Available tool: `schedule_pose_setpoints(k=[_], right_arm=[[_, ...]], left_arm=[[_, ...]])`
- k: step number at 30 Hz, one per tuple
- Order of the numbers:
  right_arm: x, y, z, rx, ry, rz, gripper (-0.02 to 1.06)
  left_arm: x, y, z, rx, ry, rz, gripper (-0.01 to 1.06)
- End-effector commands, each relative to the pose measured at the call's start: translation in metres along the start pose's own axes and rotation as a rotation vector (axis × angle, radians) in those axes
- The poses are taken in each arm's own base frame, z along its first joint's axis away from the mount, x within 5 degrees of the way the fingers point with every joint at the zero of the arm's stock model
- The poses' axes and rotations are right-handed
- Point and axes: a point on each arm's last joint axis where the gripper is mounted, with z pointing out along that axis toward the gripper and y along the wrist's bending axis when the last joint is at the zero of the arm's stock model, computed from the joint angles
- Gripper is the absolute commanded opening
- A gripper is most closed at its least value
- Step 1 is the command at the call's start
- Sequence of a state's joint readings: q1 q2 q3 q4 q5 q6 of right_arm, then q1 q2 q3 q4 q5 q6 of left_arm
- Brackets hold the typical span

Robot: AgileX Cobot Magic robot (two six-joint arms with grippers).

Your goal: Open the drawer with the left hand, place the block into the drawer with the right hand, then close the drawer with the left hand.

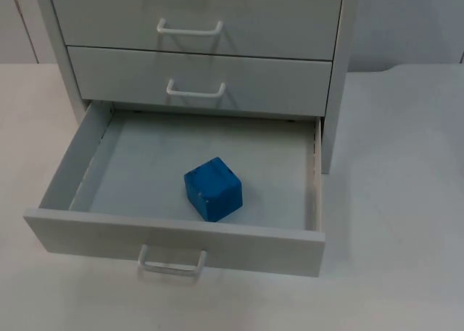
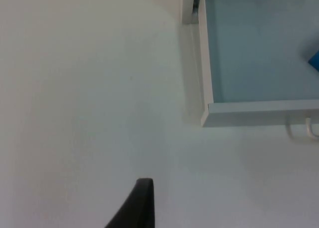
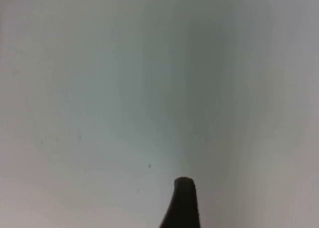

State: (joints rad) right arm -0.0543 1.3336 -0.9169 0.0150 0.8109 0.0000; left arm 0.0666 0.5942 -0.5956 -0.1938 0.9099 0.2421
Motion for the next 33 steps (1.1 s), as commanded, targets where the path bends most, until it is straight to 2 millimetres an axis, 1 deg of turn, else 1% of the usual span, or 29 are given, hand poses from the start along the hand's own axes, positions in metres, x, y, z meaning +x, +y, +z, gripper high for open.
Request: schedule_pose_setpoints(k=[1, 3, 6, 7, 11, 12, 14, 17, 21, 28, 33], right_arm=[[0.009, -0.002, -0.006, 0.006, -0.007, -0.017, 0.65], [0.012, -0.001, -0.008, 0.007, -0.022, -0.023, 0.65], [0.023, -0.002, -0.019, 0.012, -0.072, -0.028, 0.65], [0.023, -0.002, -0.019, 0.012, -0.072, -0.028, 0.65], [0.028, -0.001, -0.038, 0.007, -0.146, -0.023, 0.65], [0.028, -0.001, -0.038, 0.007, -0.146, -0.023, 0.65], [0.031, -0.001, -0.048, 0.007, -0.182, -0.023, 0.65], [0.033, -0.001, -0.056, 0.013, -0.216, -0.028, 0.65], [0.031, -0.001, -0.056, 0.009, -0.239, -0.025, 0.65], [0.032, -0.001, -0.048, 0.003, -0.294, -0.009, 0.65], [0.033, -0.001, -0.047, 0.003, -0.280, -0.009, 0.65]], left_arm=[[0.000, 0.000, -0.001, 0.001, -0.011, -0.007, 1.05], [0.000, 0.000, -0.001, 0.001, -0.011, -0.007, 1.05], [0.000, 0.000, -0.001, 0.001, -0.011, -0.007, 1.05], [0.000, 0.000, -0.001, 0.001, -0.011, -0.007, 1.05], [0.000, -0.001, -0.001, 0.004, -0.013, -0.010, 1.05], [0.000, -0.001, -0.001, 0.004, -0.013, -0.010, 1.05], [0.000, -0.002, -0.001, 0.016, -0.016, -0.019, 1.05], [-0.001, -0.004, -0.001, 0.038, -0.022, -0.037, 1.05], [-0.001, -0.003, 0.000, 0.035, -0.022, -0.035, 1.05], [-0.001, -0.003, 0.000, 0.035, -0.022, -0.035, 1.05], [-0.001, -0.003, 0.000, 0.036, -0.023, -0.037, 1.05]])
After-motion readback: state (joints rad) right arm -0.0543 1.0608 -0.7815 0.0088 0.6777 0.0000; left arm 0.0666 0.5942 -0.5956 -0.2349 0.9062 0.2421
